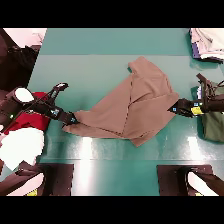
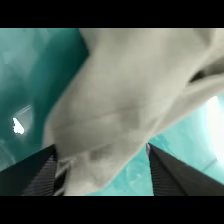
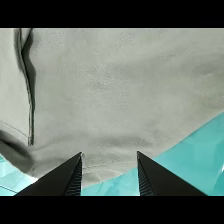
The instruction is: Fold the shirts.
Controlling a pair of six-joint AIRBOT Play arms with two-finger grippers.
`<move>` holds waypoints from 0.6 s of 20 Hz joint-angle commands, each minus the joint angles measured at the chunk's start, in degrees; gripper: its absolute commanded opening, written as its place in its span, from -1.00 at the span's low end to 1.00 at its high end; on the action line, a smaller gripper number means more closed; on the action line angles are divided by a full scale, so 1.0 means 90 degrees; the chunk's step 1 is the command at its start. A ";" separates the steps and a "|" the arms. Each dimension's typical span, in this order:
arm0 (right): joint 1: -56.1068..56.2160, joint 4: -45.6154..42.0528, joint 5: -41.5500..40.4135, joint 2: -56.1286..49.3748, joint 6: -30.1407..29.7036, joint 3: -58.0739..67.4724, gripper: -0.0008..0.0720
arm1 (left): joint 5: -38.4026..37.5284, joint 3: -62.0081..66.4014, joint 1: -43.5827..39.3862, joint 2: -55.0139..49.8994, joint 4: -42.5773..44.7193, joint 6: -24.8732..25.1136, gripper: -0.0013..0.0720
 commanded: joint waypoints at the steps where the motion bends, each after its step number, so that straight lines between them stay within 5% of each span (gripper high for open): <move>1: 0.0005 0.0002 0.0022 0.0005 0.0002 -0.0002 0.09 | 0.0483 -0.0002 -0.0029 -0.0005 0.0627 -0.0624 0.71; 8: 0.0005 0.0005 0.0019 0.0005 0.0005 -0.0002 0.09 | 0.1251 -0.0002 -0.0029 -0.0007 0.0466 -0.0624 0.69; 10: 0.0005 0.0005 0.0017 0.0005 0.0005 -0.0002 0.09 | 0.1304 -0.0005 -0.0029 -0.0034 0.0376 -0.0566 -0.36; 12: 0.0005 0.0005 0.0022 0.0005 0.0005 -0.0002 0.09 | 0.1350 -0.0002 -0.0029 -0.0138 0.0267 -0.0578 -0.38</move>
